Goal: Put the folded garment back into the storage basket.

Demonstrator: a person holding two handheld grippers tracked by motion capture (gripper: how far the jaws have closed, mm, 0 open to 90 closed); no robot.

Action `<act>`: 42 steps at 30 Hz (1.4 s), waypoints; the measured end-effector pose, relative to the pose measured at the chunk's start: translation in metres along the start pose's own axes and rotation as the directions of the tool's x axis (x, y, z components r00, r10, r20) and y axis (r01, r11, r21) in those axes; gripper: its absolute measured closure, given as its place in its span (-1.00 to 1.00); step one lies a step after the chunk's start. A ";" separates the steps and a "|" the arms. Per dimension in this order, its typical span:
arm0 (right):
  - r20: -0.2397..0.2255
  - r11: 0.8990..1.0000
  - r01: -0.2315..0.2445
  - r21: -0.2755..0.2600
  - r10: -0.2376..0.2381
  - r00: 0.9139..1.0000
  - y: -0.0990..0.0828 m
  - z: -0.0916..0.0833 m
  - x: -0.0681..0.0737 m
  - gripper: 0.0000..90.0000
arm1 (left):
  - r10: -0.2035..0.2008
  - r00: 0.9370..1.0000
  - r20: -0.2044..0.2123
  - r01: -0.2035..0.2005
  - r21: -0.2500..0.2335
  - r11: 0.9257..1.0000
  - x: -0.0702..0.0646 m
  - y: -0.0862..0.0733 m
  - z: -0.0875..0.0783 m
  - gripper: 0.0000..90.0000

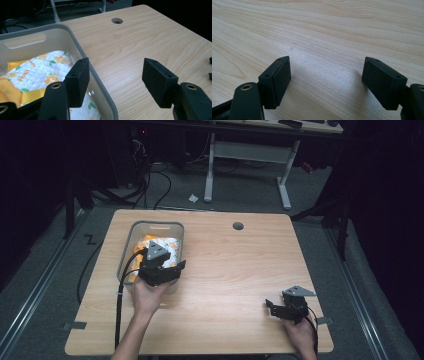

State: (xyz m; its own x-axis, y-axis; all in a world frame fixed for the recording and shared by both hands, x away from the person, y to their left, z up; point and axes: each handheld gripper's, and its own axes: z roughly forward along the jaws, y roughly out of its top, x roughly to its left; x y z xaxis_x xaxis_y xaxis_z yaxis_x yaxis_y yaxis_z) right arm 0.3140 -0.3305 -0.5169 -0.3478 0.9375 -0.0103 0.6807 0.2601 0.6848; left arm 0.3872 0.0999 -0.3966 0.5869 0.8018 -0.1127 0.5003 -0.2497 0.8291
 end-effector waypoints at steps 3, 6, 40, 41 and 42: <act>0.000 1.000 0.000 0.000 0.000 1.000 0.000 0.000 0.000 -0.48 | 0.009 1.000 0.008 -0.009 0.004 1.000 -0.003 0.000 0.000 -0.13; 0.000 1.000 0.000 0.000 0.000 1.000 0.000 0.000 0.000 -0.48 | 0.023 0.999 0.024 -0.023 0.004 1.000 -0.009 0.000 0.001 -0.13; 0.000 1.000 0.005 -0.001 -0.005 1.000 0.000 0.000 0.000 -0.48 | 0.066 0.982 0.176 -0.071 0.022 0.997 -0.055 -0.013 0.023 -0.14; 0.000 1.000 0.000 0.000 0.000 1.000 0.000 0.000 0.000 -0.48 | 0.067 0.982 0.179 -0.072 0.022 0.997 -0.056 -0.013 0.023 -0.14; 0.000 1.000 0.005 -0.001 -0.005 1.000 0.000 0.000 0.000 -0.48 | 0.068 0.981 0.183 -0.074 0.025 0.997 -0.057 -0.014 0.024 -0.14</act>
State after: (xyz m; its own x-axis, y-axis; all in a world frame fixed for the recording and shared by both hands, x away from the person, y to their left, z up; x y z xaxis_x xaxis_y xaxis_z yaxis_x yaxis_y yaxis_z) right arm 0.3142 -0.3308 -0.5169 -0.3517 0.9360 -0.0137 0.6780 0.2648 0.6857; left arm 0.3621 0.0446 -0.4150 0.7262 0.6698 -0.1546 0.4717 -0.3219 0.8209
